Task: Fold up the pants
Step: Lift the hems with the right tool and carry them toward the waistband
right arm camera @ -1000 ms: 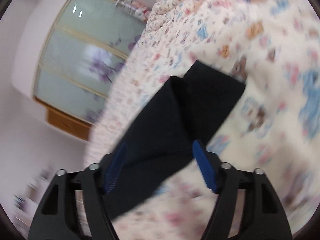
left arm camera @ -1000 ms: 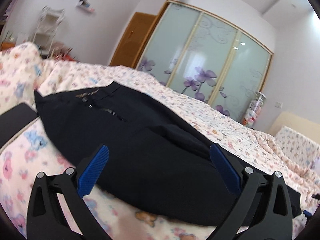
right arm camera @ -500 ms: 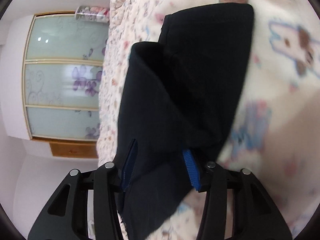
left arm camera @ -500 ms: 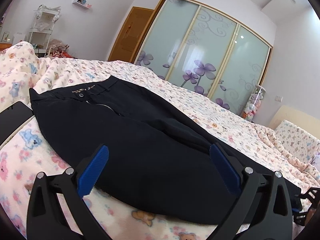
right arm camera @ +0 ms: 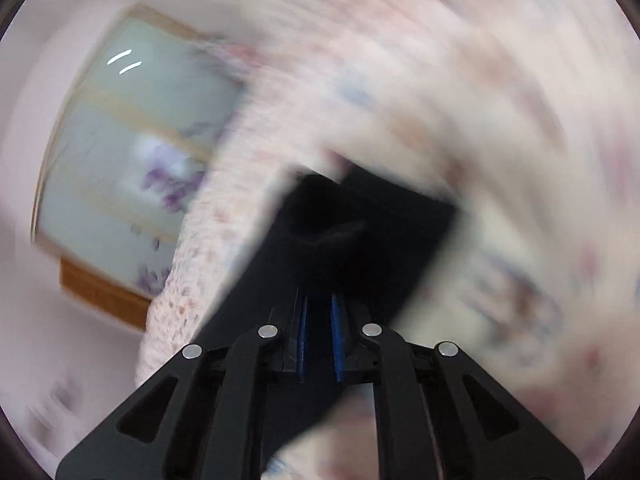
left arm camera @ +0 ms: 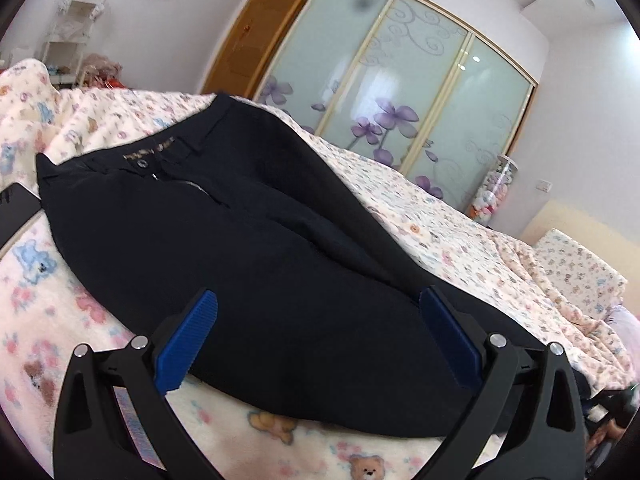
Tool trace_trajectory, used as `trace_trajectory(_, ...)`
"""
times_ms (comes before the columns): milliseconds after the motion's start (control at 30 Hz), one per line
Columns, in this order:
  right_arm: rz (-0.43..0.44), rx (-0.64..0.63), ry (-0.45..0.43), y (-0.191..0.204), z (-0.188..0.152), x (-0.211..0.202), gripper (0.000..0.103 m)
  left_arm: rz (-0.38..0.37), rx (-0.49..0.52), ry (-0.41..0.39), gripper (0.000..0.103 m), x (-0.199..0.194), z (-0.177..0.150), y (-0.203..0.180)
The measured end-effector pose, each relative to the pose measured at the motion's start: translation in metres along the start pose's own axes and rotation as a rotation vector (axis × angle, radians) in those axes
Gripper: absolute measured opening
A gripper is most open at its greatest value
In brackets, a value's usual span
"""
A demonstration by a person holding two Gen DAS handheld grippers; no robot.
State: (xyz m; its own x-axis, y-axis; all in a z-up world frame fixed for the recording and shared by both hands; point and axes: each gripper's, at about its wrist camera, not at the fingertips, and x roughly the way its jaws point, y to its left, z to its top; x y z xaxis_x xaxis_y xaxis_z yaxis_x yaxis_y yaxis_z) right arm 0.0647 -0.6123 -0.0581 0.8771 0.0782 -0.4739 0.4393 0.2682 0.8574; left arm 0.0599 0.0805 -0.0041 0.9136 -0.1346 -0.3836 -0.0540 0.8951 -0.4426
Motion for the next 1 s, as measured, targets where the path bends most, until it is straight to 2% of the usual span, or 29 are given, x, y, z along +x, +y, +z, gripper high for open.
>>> trace_trajectory(133, -0.037, -0.107, -0.014, 0.02, -0.006, -0.003, 0.01, -0.037, -0.022, 0.068, 0.101, 0.005, 0.016, 0.007)
trace_trajectory(333, 0.004, -0.027, 0.019, 0.007, -0.001, -0.003, 0.01, -0.044, -0.063, 0.112, 0.101, 0.037, 0.072, 0.012)
trace_trajectory(433, -0.006, -0.036, 0.026, 0.006, 0.0, -0.005, 0.01, -0.025, -0.06, 0.167, 0.101, 0.074, 0.111, 0.007)
trace_trajectory(500, -0.009, -0.031, 0.036, 0.006, 0.002, -0.003, 0.01, -0.023, -0.058, 0.232, 0.101, 0.104, 0.134, 0.002)
trace_trajectory(600, -0.004, -0.023, 0.053, -0.003, 0.002, -0.009, 0.01, -0.01, -0.105, 0.316, 0.101, 0.15, 0.156, -0.001)
trace_trajectory(733, 0.0, -0.033, 0.081, -0.004, 0.009, -0.002, 0.01, 0.06, -0.222, 0.335, 0.101, 0.2, 0.175, 0.005)
trace_trajectory(833, 0.009, -0.042, 0.101, -0.005, 0.011, -0.002, 0.01, 0.167, -0.285, 0.415, 0.101, 0.25, 0.182, 0.014)
trace_trajectory(933, 0.011, -0.059, 0.113, -0.006, 0.013, -0.002, 0.01, 0.246, -0.265, 0.433, 0.101, 0.281, 0.186, 0.015)
trace_trajectory(967, 0.009, -0.063, 0.113, -0.006, 0.012, -0.002, 0.01, 0.284, -0.242, 0.435, 0.098, 0.29, 0.188, 0.015)
trace_trajectory(1000, 0.004, -0.071, 0.112, -0.005, 0.012, -0.002, 0.01, 0.308, -0.228, 0.437, 0.084, 0.294, 0.189, 0.015)
